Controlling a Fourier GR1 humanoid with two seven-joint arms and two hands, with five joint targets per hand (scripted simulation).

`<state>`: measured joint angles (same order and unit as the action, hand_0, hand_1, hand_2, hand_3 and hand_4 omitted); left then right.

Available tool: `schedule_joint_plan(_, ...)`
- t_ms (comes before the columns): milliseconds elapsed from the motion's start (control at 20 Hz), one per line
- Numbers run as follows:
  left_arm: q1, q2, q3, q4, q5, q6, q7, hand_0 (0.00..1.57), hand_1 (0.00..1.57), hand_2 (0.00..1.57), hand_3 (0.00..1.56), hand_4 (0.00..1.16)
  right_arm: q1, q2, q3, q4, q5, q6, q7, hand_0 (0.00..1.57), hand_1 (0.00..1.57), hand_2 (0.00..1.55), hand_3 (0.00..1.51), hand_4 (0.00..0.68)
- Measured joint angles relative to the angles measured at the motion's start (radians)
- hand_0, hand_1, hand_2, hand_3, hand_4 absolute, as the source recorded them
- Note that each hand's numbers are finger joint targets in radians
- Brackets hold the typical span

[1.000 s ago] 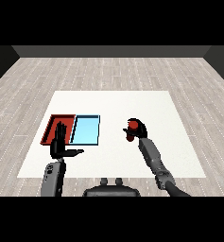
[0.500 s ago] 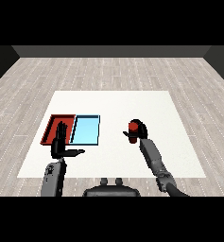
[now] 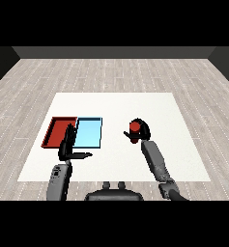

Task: Pick the red can and put it in the red box

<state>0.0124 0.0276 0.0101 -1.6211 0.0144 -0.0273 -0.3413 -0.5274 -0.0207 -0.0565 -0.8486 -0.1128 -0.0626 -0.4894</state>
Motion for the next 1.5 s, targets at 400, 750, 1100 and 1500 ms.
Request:
schedule_joint_plan(400,-0.09,-0.023,-0.133,0.035,0.0,0.056,0.091,0.0,0.0,0.0,0.0,0.0,0.042,0.012,0.041,-0.194,-0.013,-0.035,0.097,1.44,1.44,1.45,1.43,0.658)
schedule_joint_plan(750,-0.147,-0.027,-0.235,0.11,0.029,0.123,0.091,0.0,0.0,0.0,0.0,0.0,0.085,0.019,0.156,-0.297,-0.047,-0.109,0.114,1.41,1.41,1.44,1.42,0.653)
schedule_joint_plan(1100,-0.197,-0.027,-0.354,0.116,0.064,0.206,0.129,0.0,0.0,0.0,0.0,0.0,0.133,0.02,0.309,-0.382,-0.079,-0.216,0.114,1.39,1.39,1.4,1.39,0.636)
schedule_joint_plan(1500,-0.25,-0.027,-0.403,0.2,0.09,0.237,0.096,0.0,0.0,0.0,0.0,0.0,0.102,0.02,0.411,-0.428,-0.114,-0.283,0.137,1.4,1.4,1.42,1.4,0.618)
